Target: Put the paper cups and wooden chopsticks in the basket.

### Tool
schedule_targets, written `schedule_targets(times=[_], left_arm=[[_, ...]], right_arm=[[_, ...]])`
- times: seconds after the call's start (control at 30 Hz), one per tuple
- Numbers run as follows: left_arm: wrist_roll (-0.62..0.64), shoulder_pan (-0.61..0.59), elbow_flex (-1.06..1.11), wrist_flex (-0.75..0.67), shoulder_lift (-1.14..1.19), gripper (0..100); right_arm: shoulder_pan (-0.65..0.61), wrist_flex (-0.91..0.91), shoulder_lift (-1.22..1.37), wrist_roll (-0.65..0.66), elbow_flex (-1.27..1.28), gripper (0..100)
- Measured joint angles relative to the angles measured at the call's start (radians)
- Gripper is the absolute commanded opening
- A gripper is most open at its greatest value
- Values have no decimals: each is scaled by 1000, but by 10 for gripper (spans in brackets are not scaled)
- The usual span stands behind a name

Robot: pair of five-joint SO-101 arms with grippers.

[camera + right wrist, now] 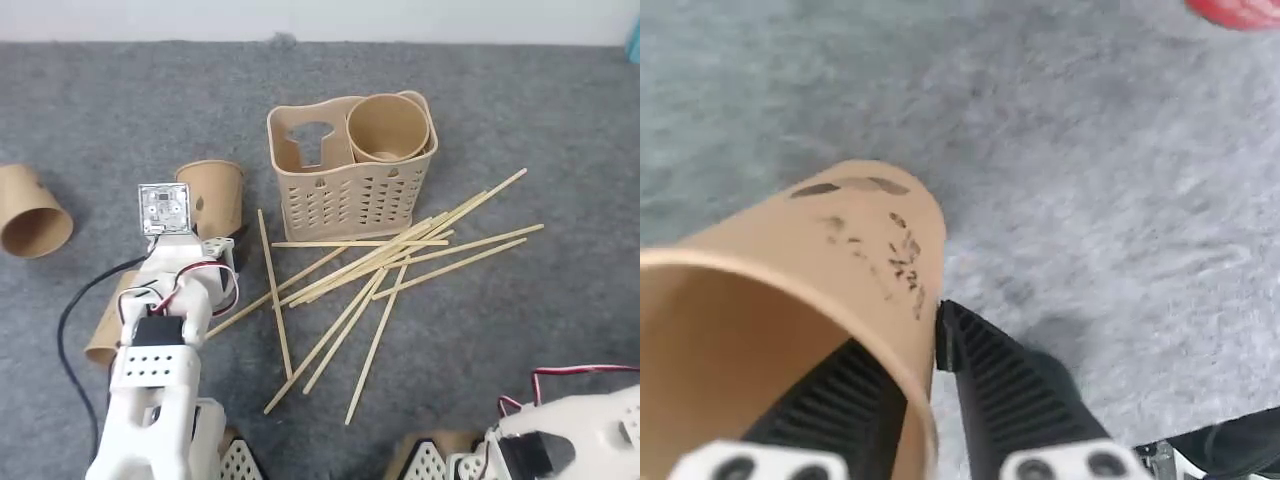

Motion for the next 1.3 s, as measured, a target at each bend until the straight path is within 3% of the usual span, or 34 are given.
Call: schedule_targets(times=[0.3,0.5,0.93,1.13,1.3], left_arm=[[0,0,0,0,0,272],[0,2,0,0,0,272],[0,2,0,0,0,272],[0,2,0,0,0,272],[-2,0,0,0,0,272]], right_arm=[[-114,229,-216,-20,0,8],[-275,235,-382,-201,0,8],[-893,235,-560,-766,-81,8],[-1177,233,-569,-934,-239,8],[-1338,204,-569,-990,-288,8]])
